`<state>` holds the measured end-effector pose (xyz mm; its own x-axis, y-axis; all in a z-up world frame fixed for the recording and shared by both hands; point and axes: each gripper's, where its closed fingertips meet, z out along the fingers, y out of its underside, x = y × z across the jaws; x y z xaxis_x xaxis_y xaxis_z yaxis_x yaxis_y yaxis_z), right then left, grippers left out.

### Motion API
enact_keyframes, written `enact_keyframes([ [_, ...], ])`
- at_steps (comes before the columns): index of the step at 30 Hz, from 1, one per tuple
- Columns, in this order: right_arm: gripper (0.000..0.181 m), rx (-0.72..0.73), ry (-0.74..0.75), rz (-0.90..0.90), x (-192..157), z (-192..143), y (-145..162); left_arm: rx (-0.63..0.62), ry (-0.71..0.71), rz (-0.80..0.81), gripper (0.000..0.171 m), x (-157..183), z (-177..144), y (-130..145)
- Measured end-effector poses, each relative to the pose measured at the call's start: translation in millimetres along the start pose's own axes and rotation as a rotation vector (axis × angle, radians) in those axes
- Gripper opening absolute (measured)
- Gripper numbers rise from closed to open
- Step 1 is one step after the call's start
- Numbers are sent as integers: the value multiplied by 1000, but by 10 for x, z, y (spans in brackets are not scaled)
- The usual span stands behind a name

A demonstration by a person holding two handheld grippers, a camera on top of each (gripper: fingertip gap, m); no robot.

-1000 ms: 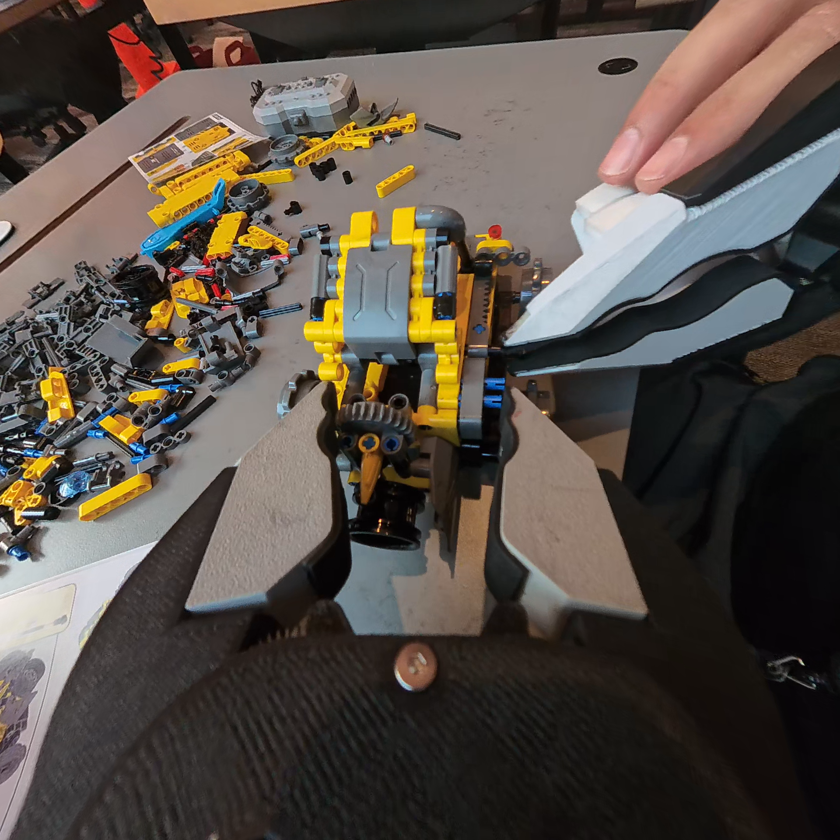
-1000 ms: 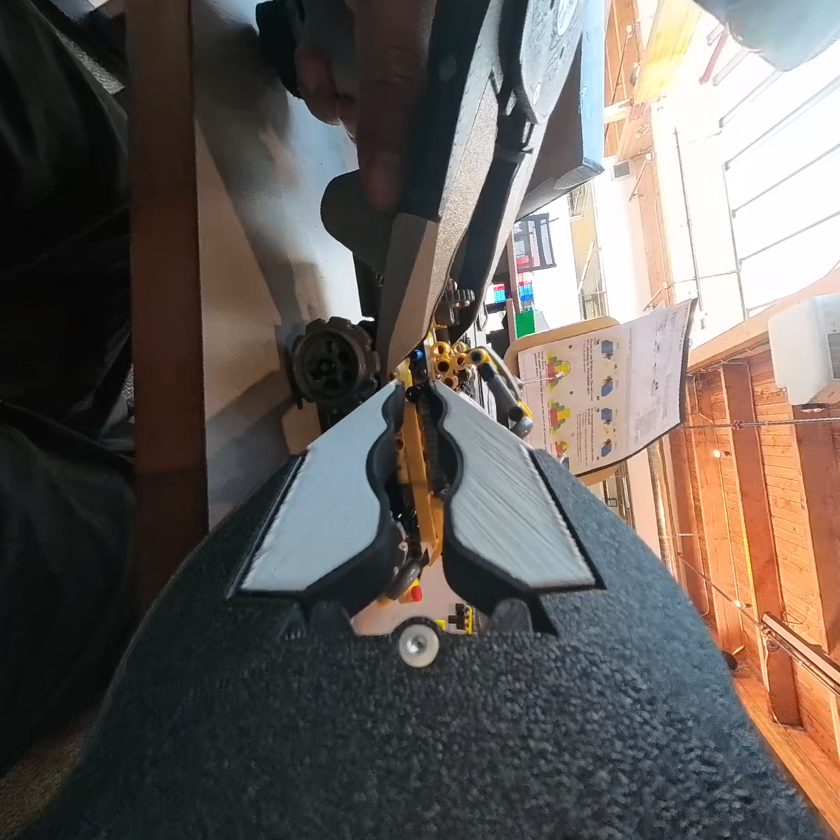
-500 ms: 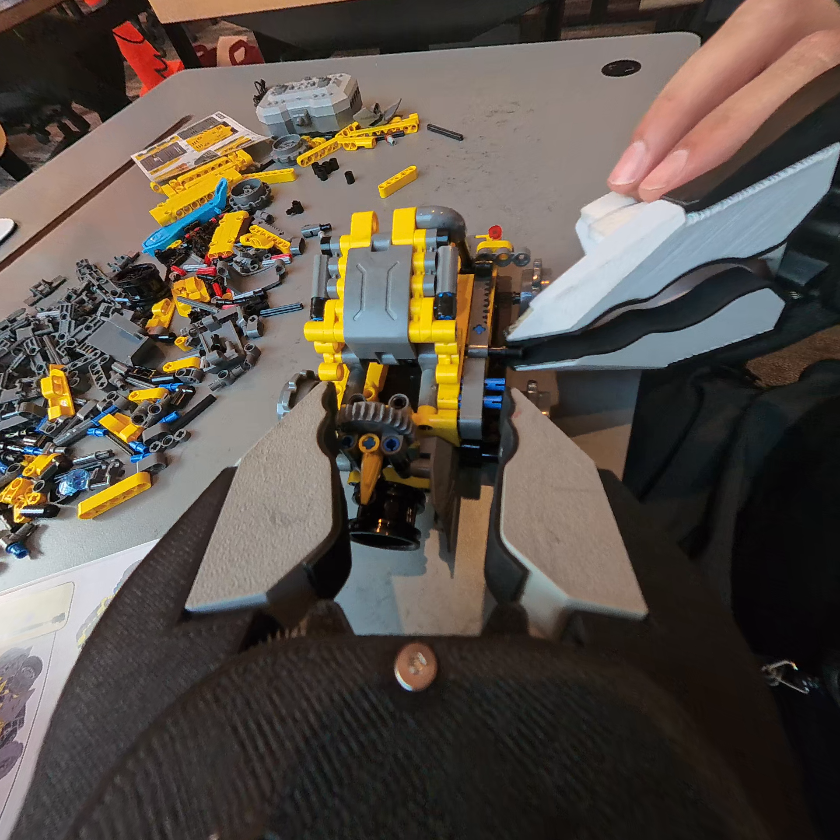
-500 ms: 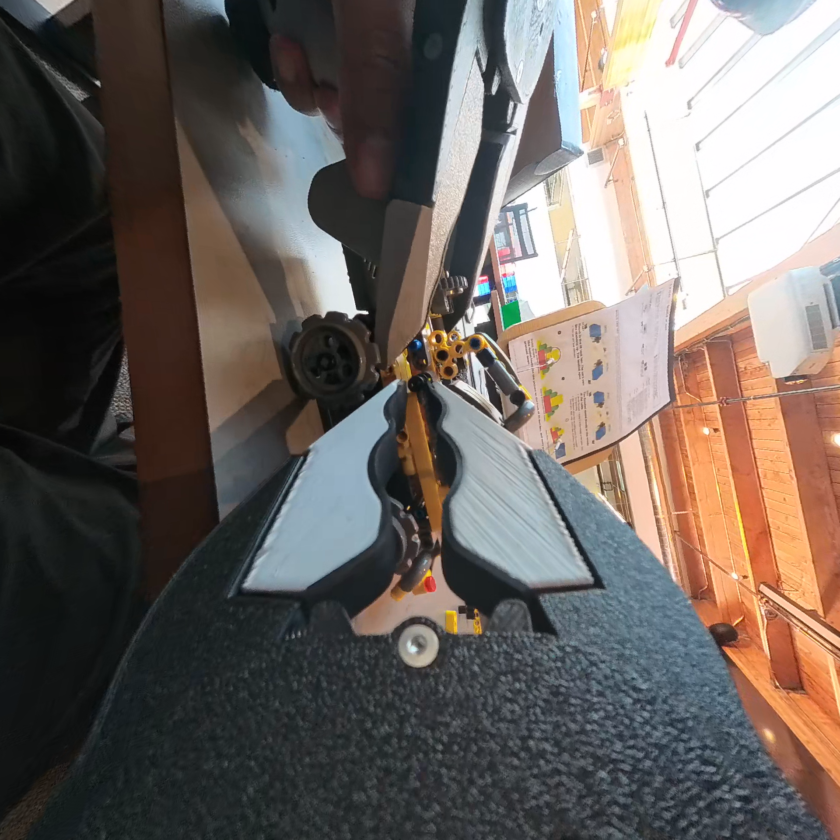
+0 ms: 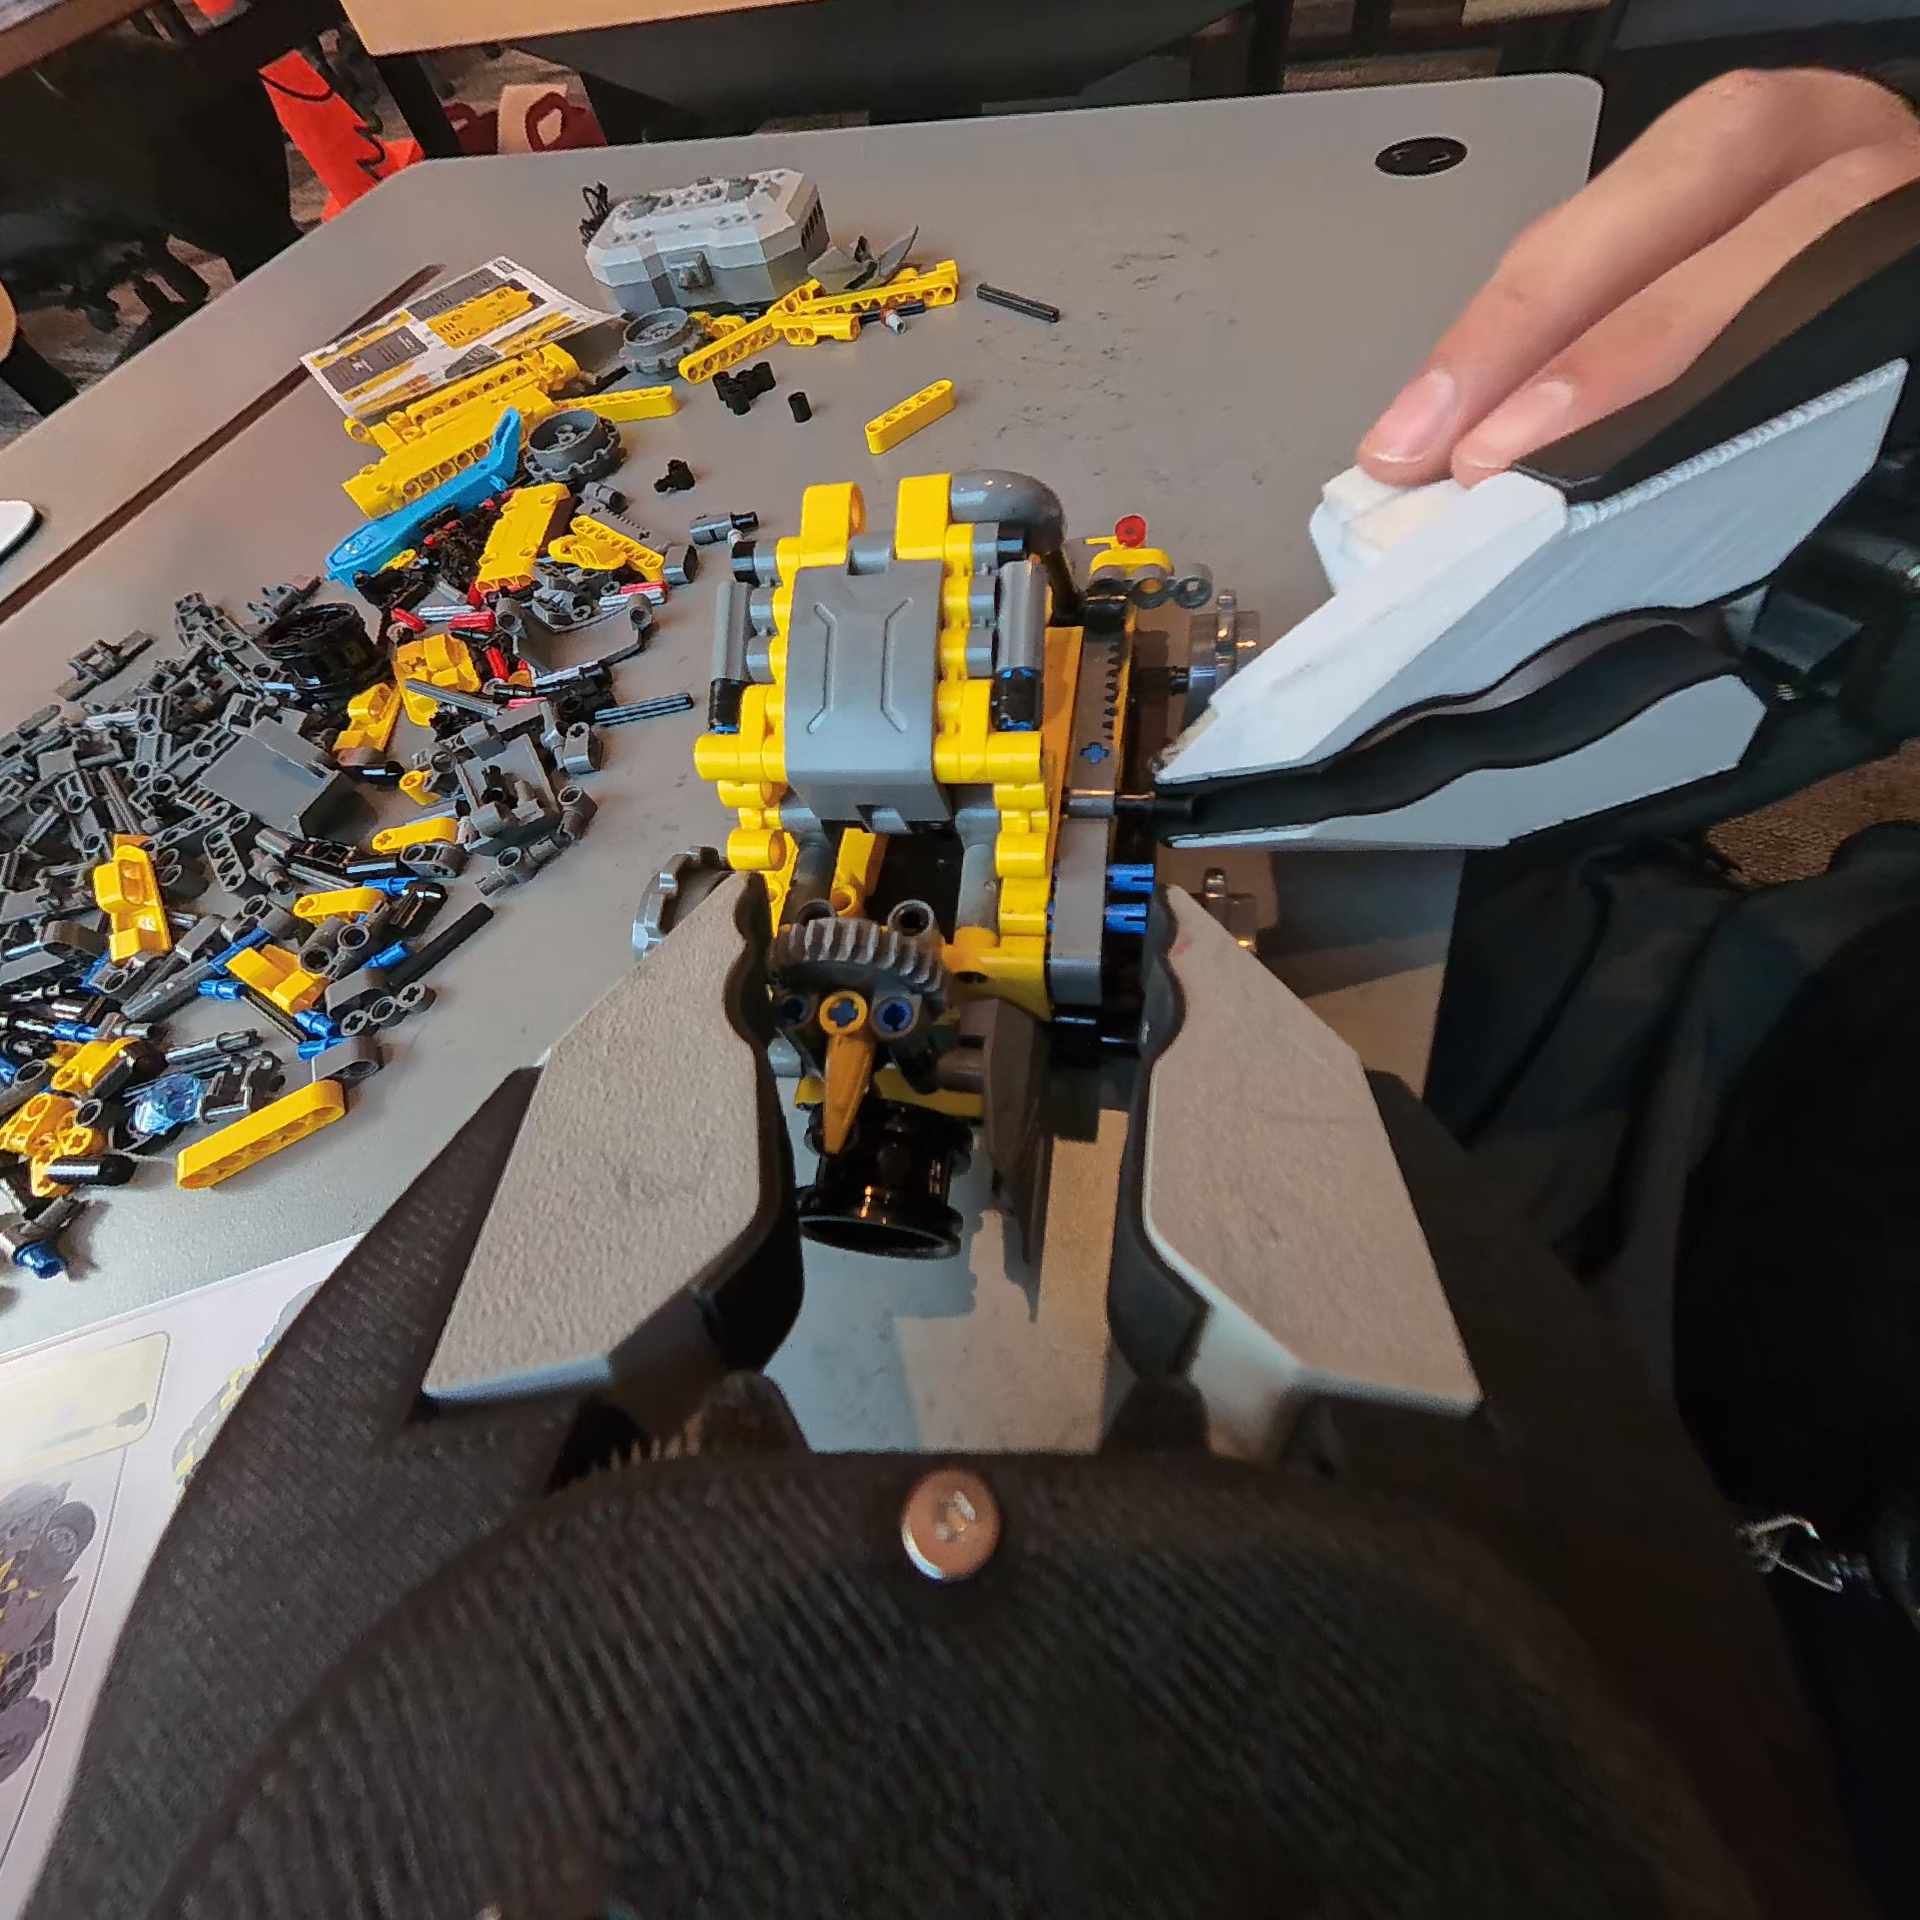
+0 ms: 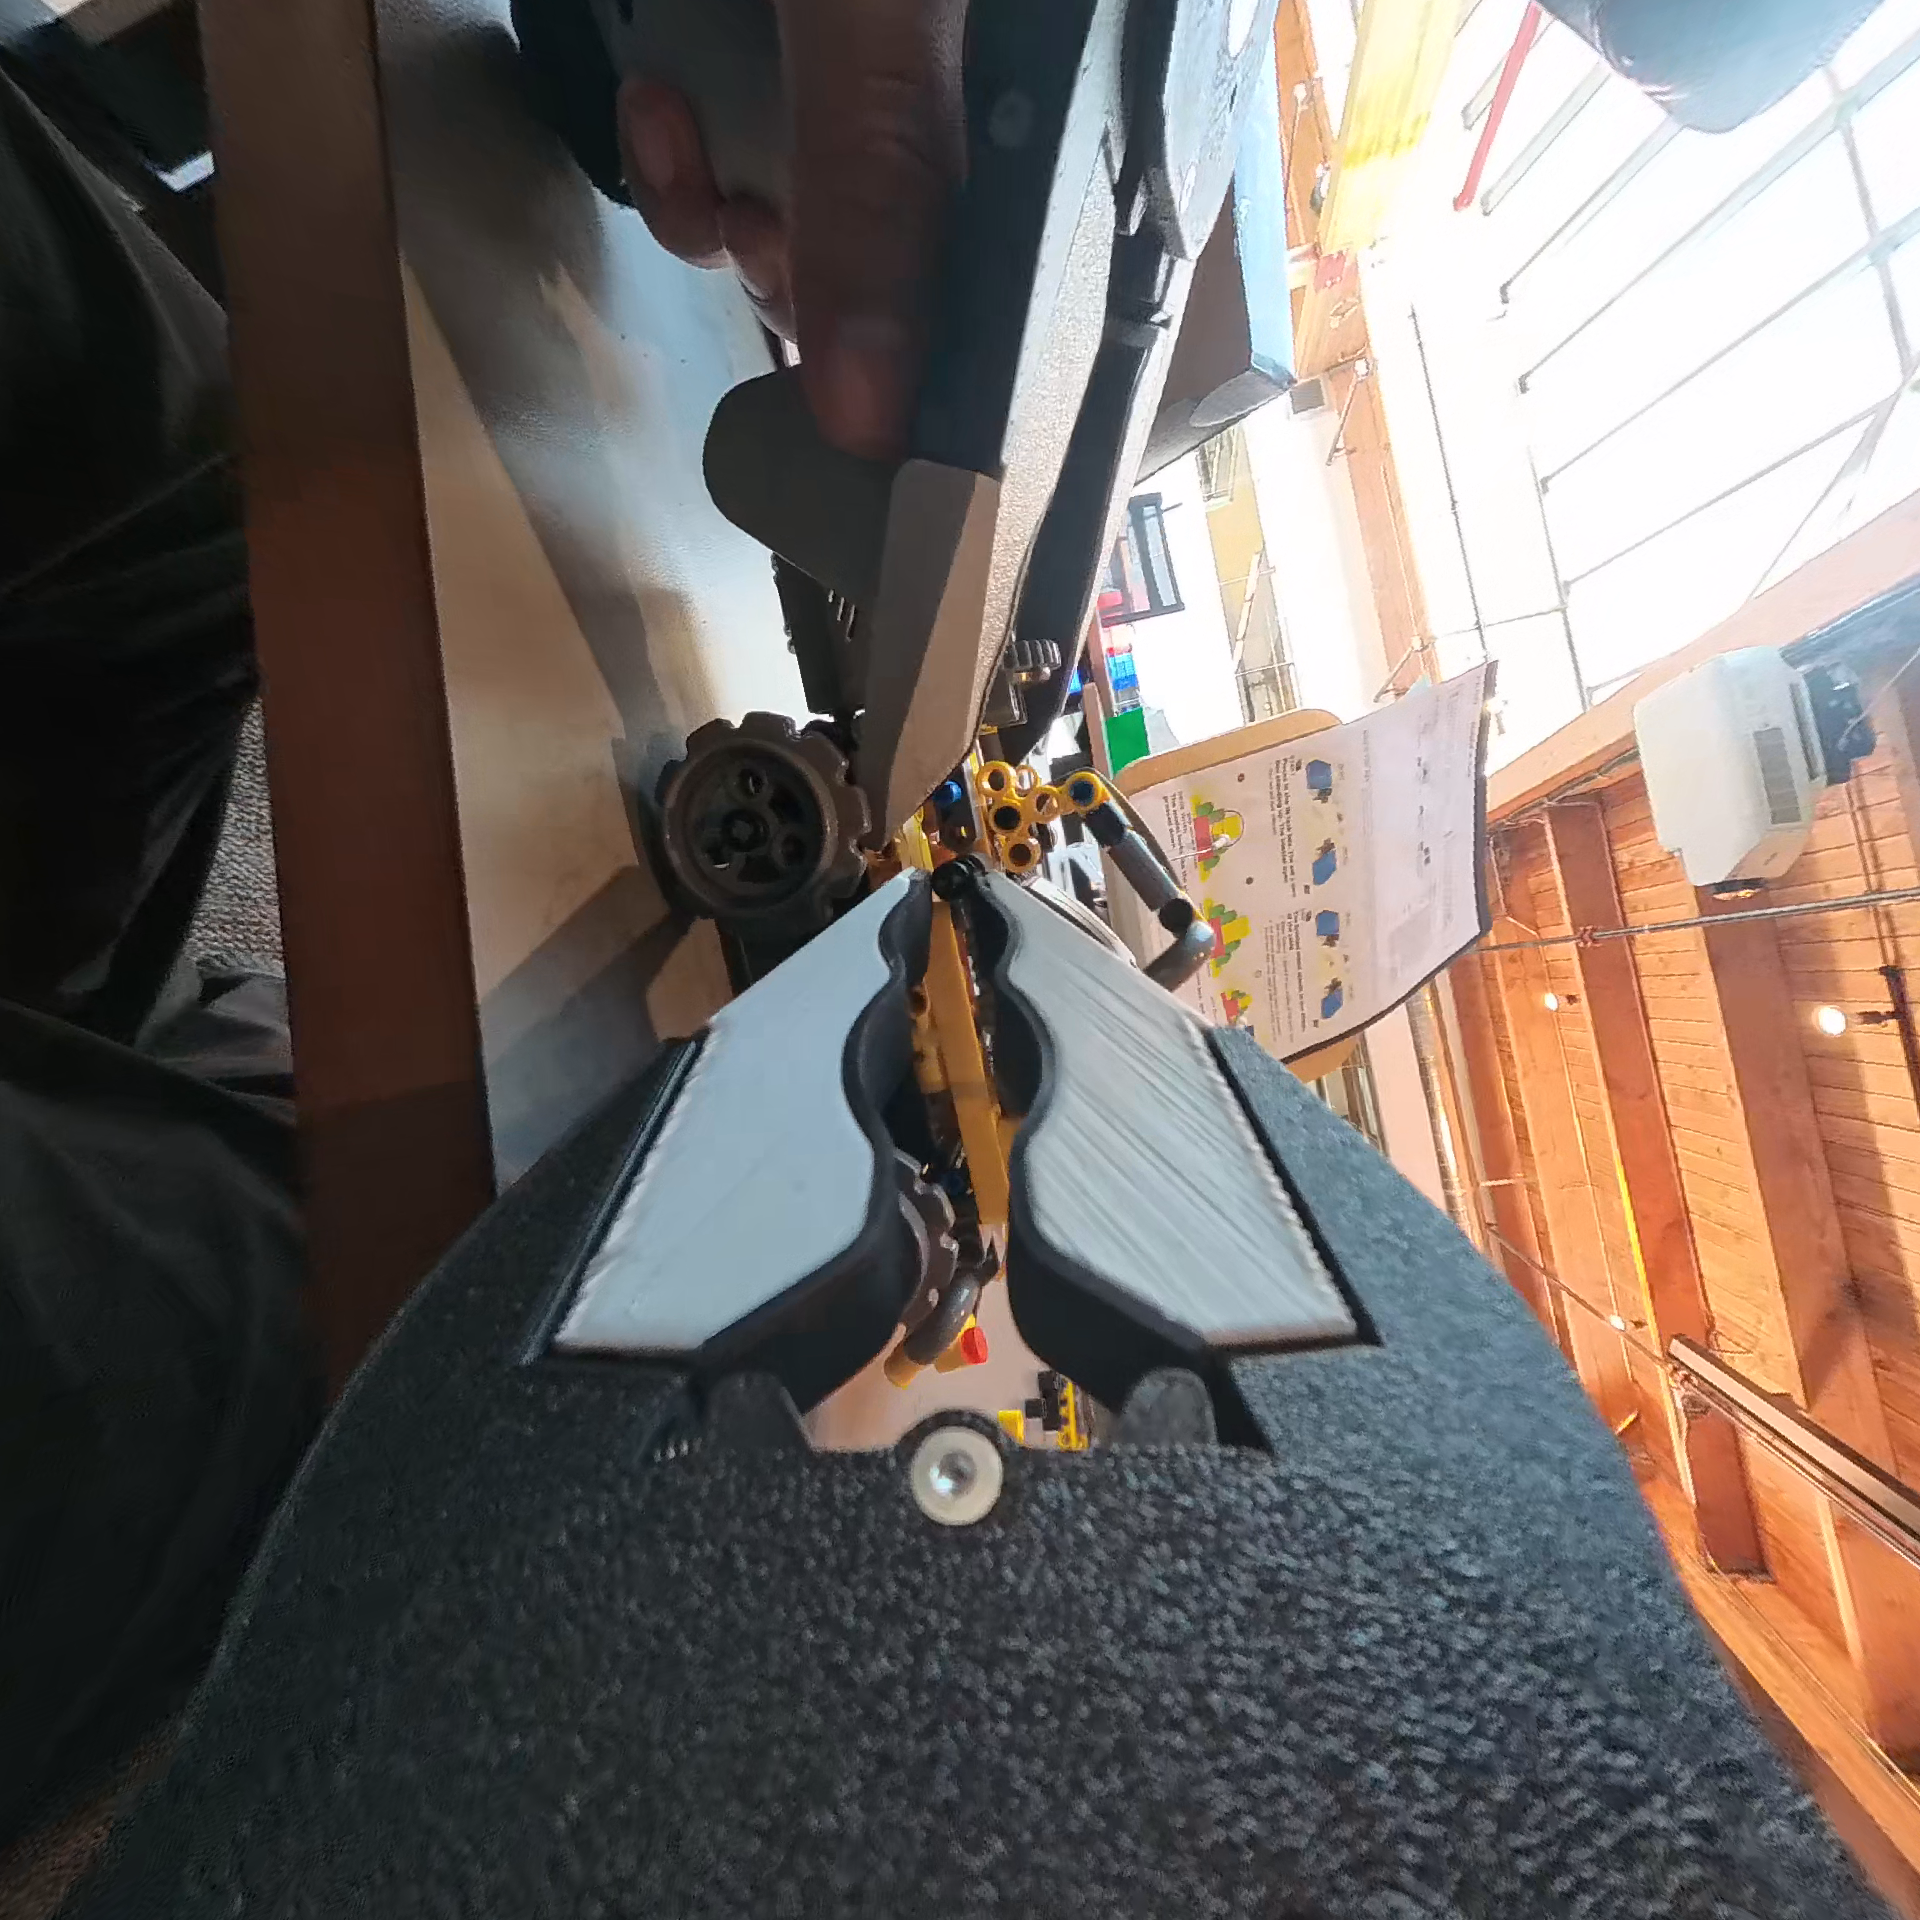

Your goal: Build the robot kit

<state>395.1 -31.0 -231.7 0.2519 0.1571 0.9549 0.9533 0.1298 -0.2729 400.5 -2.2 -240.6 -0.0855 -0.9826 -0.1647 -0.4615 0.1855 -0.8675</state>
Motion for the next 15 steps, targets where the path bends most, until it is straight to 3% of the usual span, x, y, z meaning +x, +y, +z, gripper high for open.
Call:
enact_keyframes([
  [5, 6, 8, -28, -19, 4, 1, -10, 1, 17, 2, 69, 2, -1, 4],
  [15, 5, -23, -242, 154, 12, 4, 20, -10, 7, 5, 69, -6, 3, 8],
])
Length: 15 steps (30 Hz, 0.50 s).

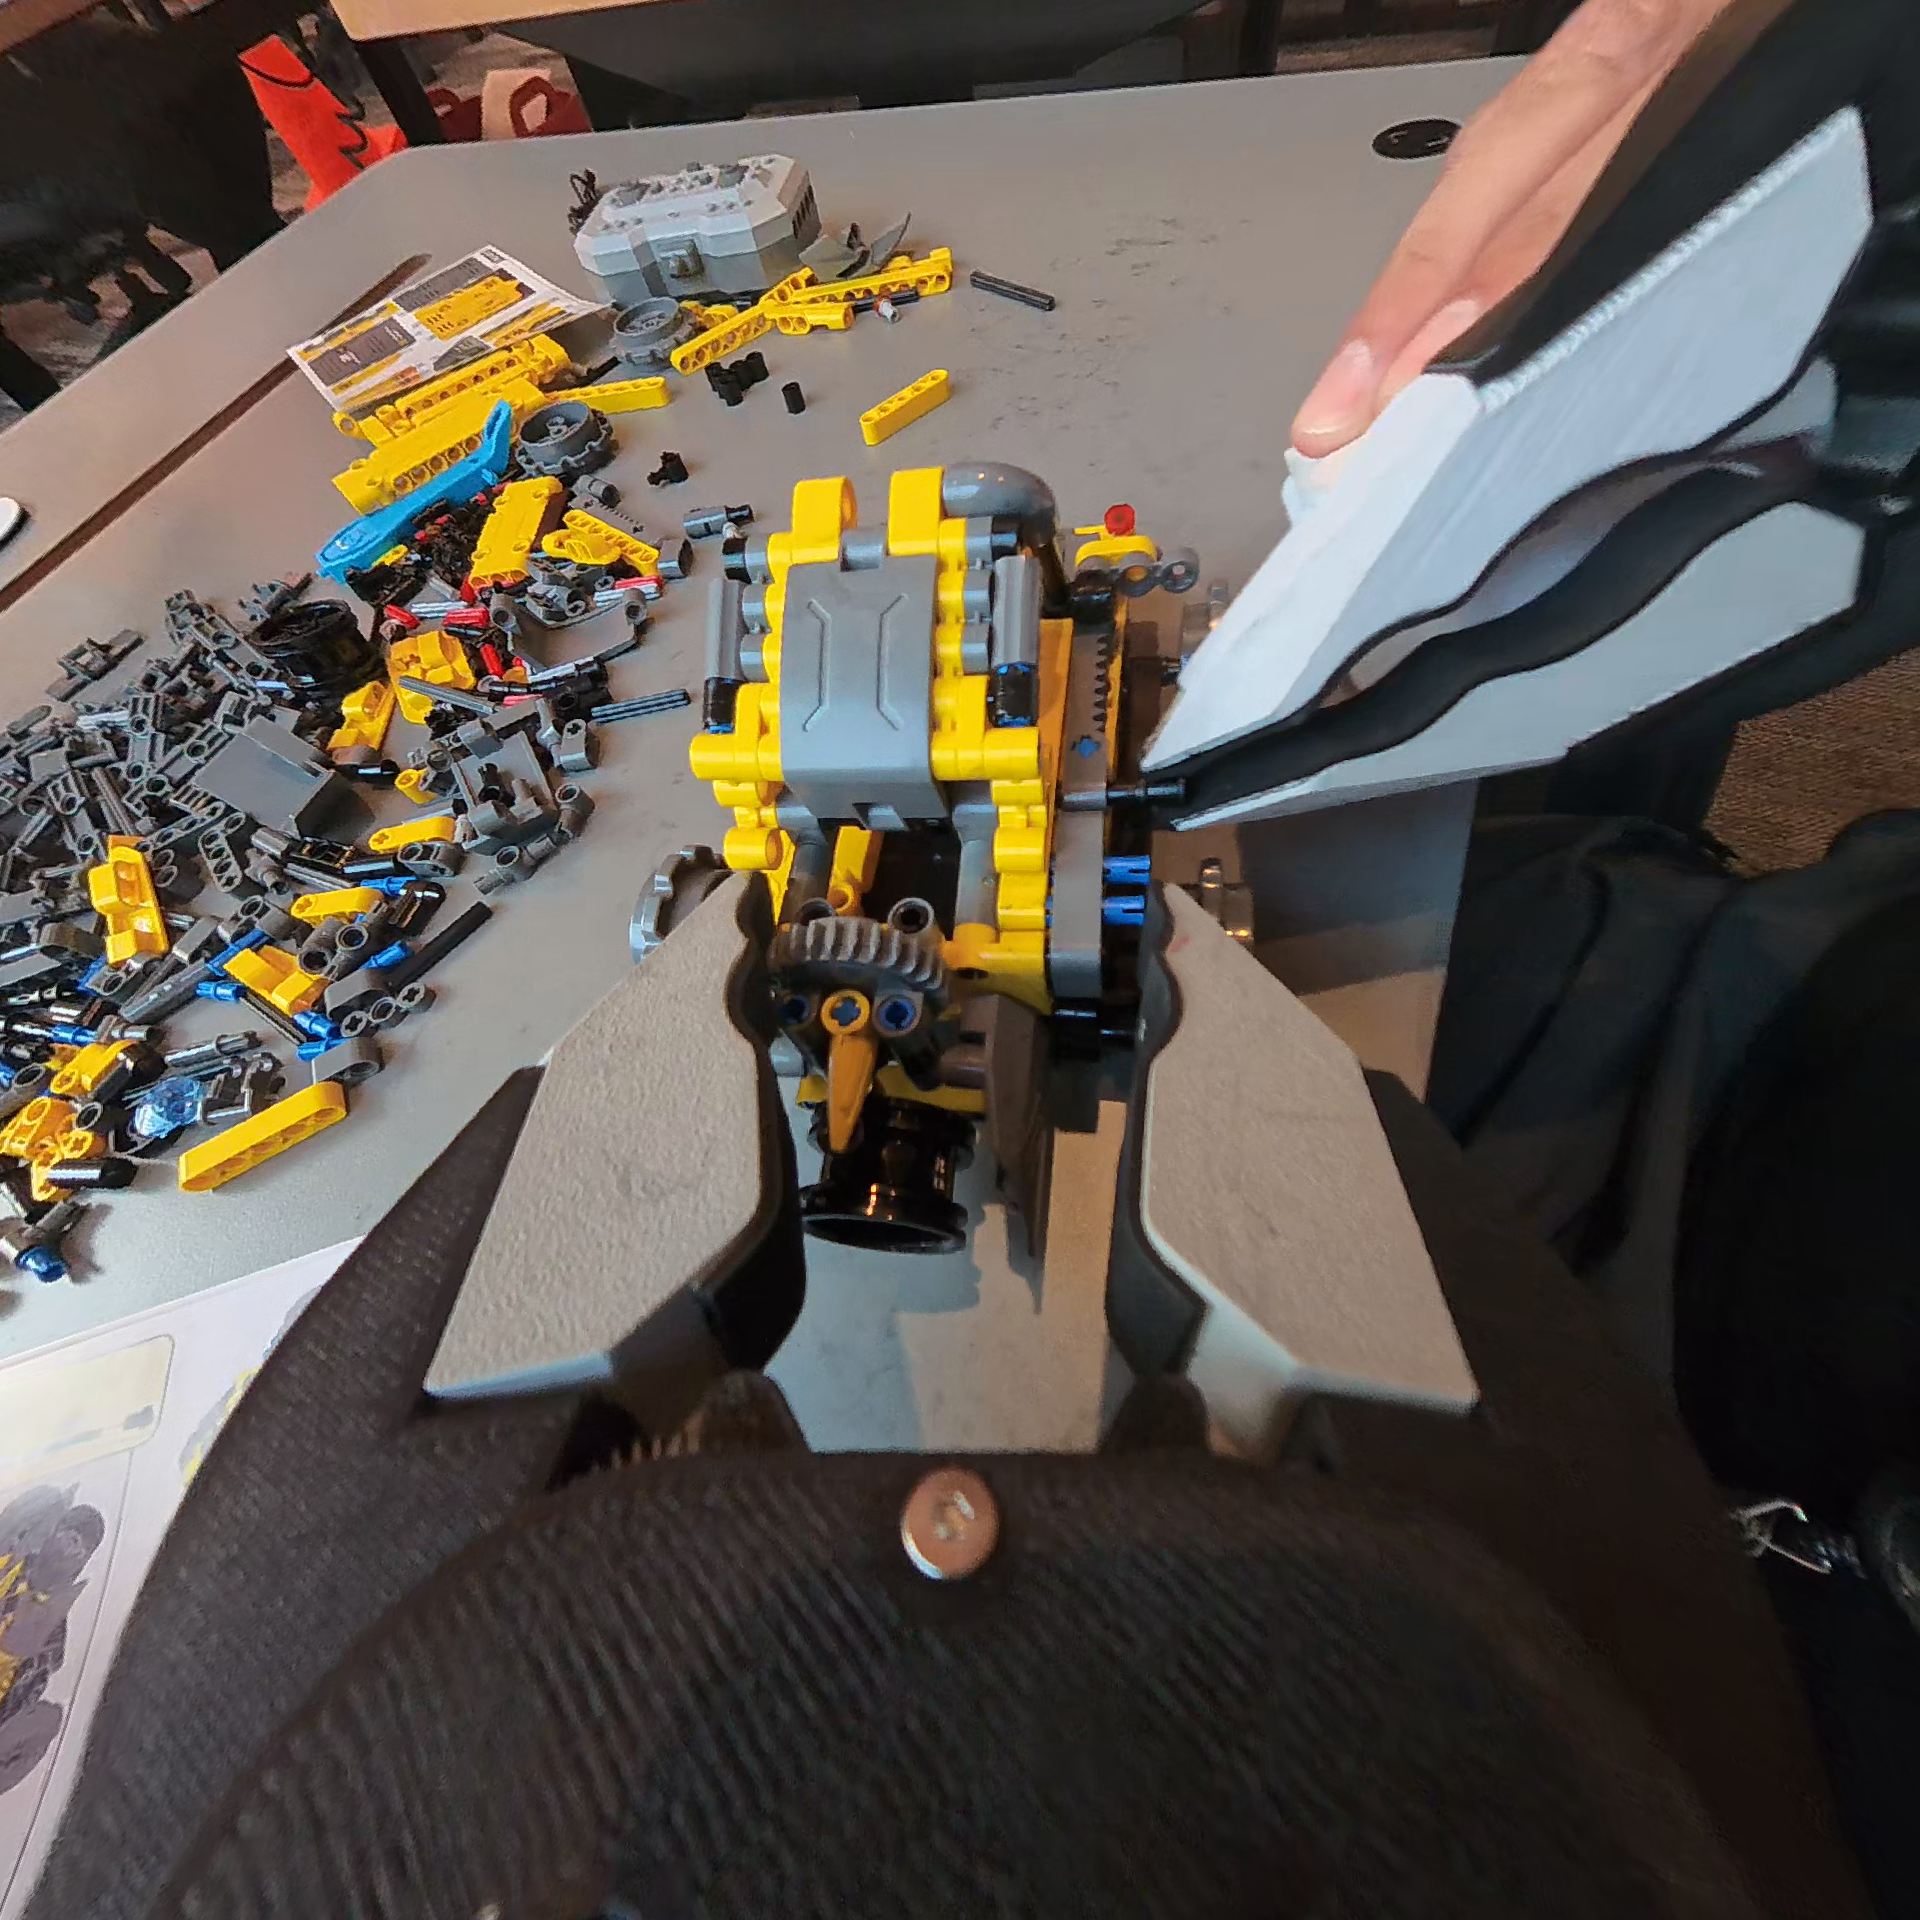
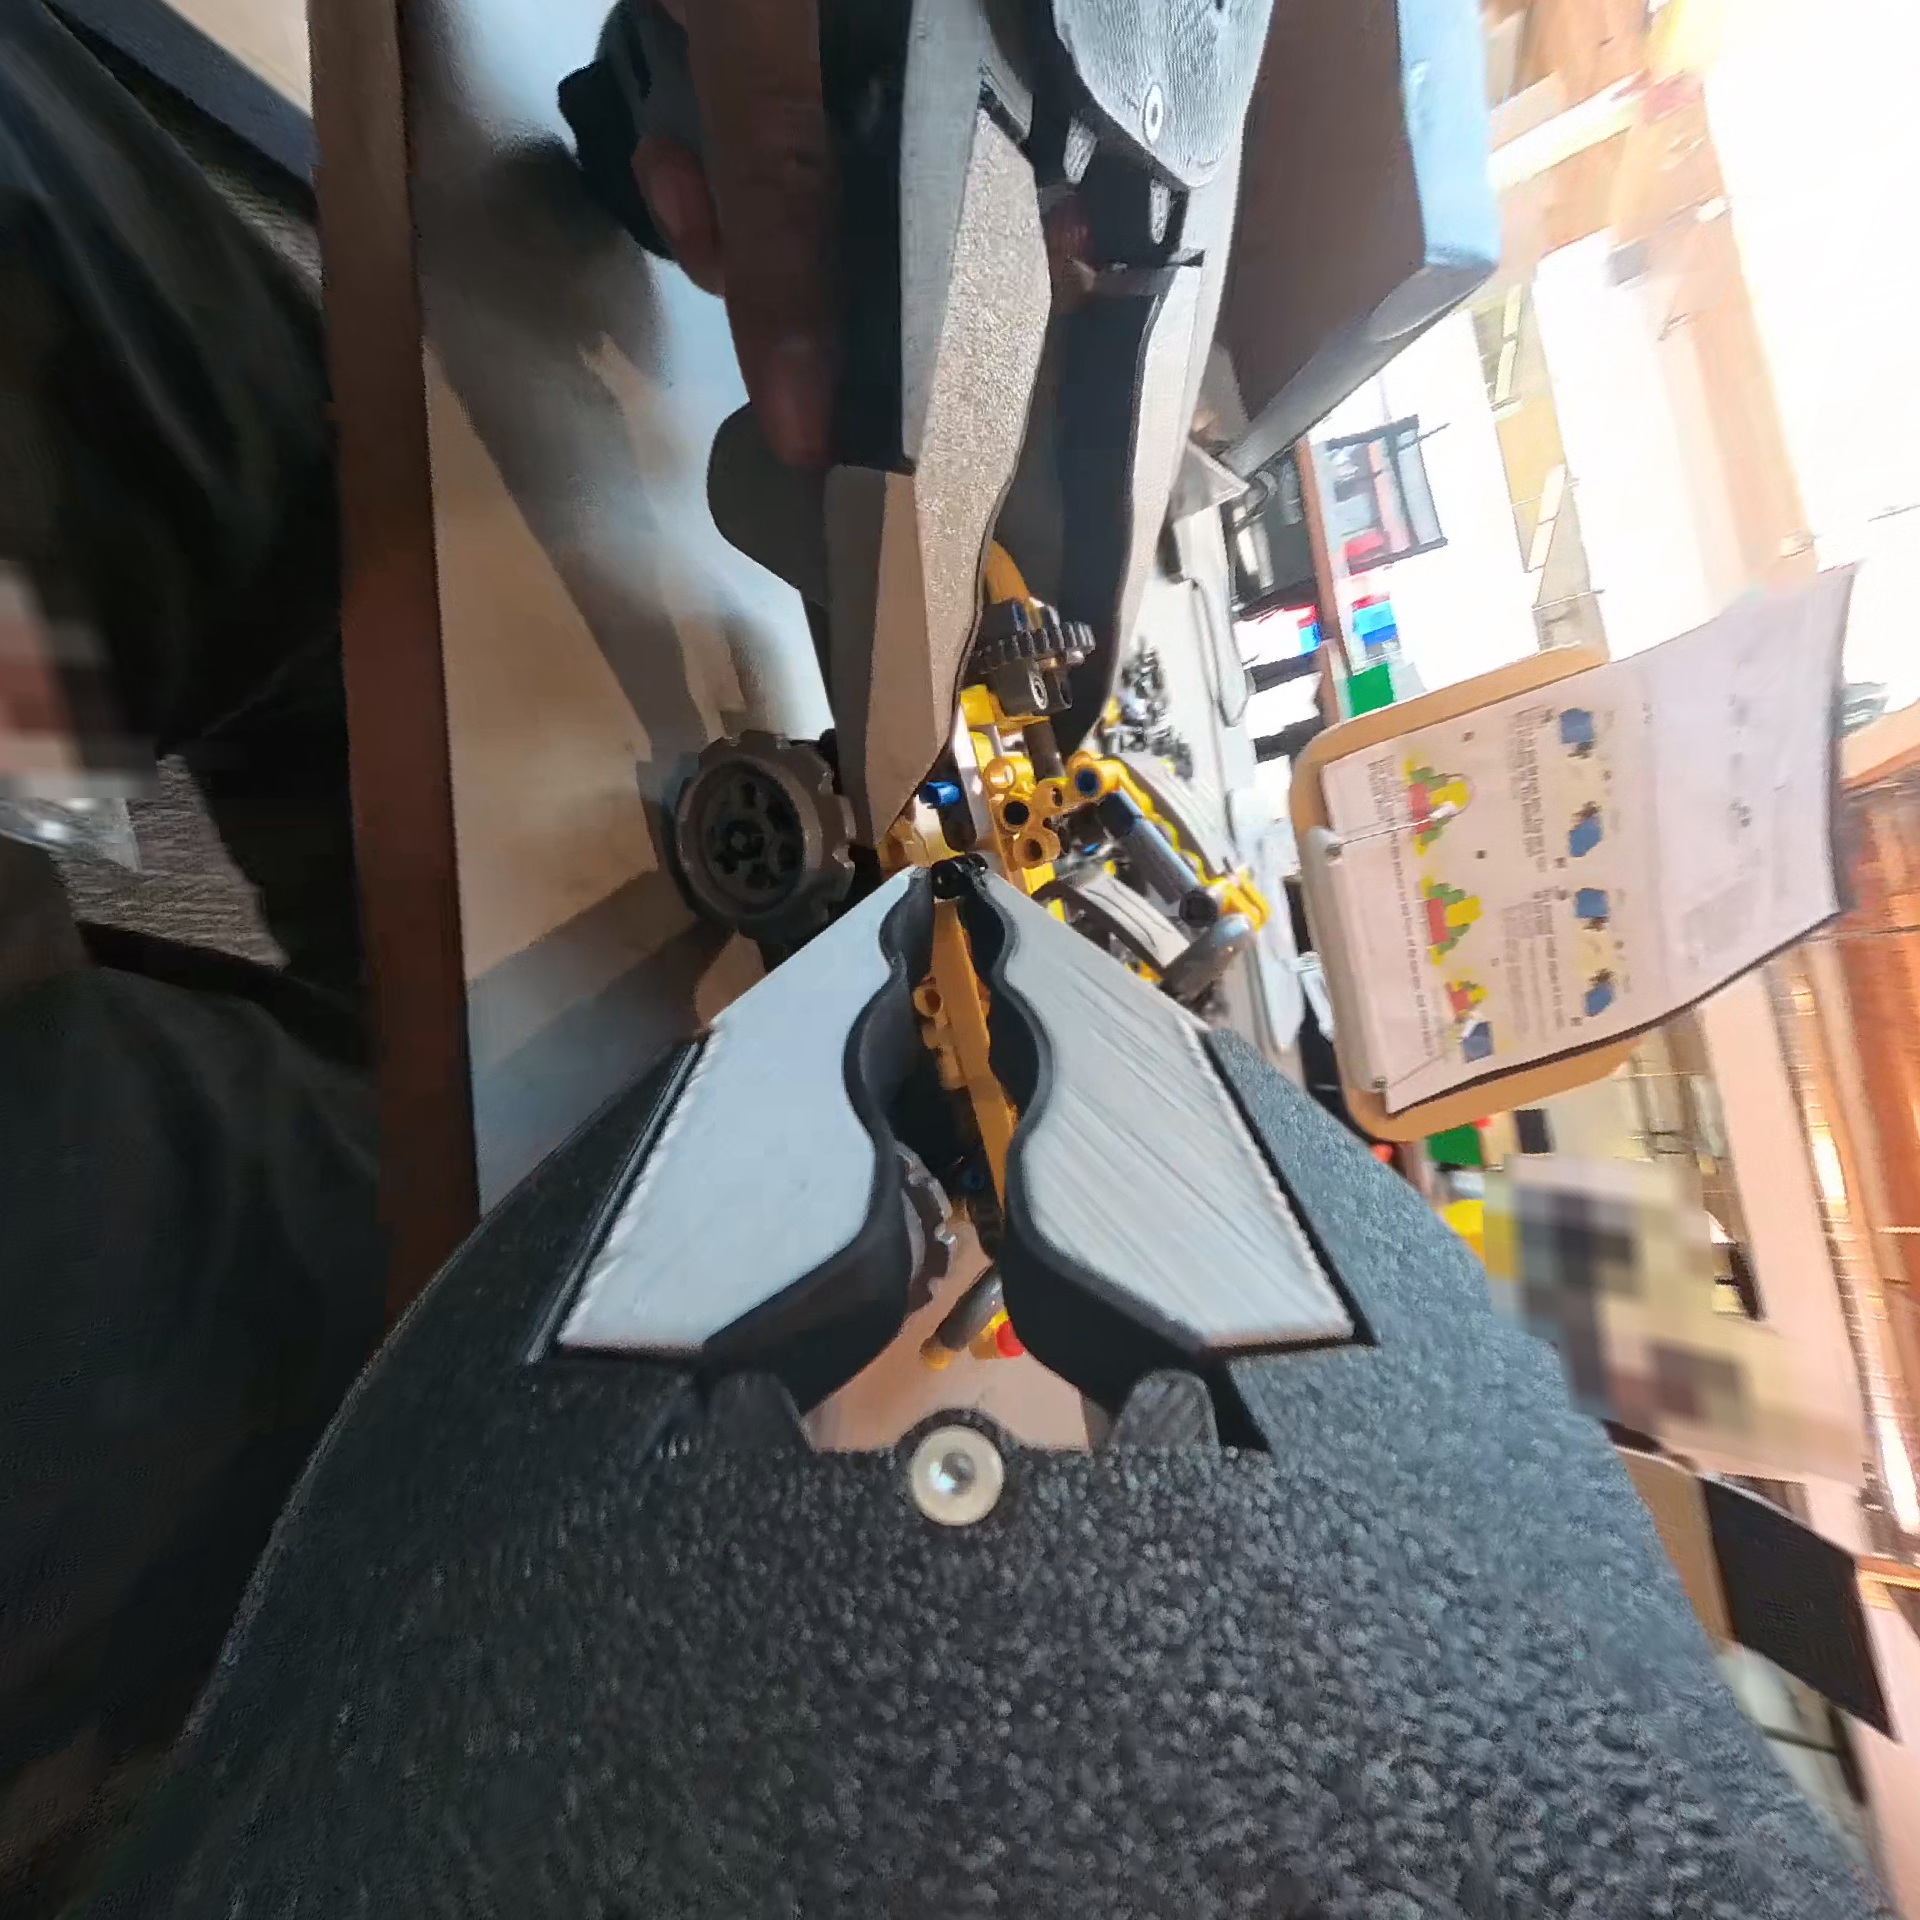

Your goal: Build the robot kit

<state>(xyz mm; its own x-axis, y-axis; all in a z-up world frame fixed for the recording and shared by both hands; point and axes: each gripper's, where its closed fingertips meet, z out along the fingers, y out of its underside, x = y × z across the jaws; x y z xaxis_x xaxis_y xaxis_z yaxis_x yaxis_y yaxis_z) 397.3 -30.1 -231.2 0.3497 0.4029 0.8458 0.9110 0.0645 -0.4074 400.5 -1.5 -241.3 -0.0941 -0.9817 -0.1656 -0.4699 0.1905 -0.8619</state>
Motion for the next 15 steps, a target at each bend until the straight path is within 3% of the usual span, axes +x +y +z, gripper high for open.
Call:
enact_keyframes([
  [9, 7, -72, -295, 323, -16, 22, 27, -8, -1, -2, 68, -14, 5, 0],
  [15, 7, -61, -298, 437, 16, 61, 70, -16, -7, 6, 67, -59, 6, 14],
])
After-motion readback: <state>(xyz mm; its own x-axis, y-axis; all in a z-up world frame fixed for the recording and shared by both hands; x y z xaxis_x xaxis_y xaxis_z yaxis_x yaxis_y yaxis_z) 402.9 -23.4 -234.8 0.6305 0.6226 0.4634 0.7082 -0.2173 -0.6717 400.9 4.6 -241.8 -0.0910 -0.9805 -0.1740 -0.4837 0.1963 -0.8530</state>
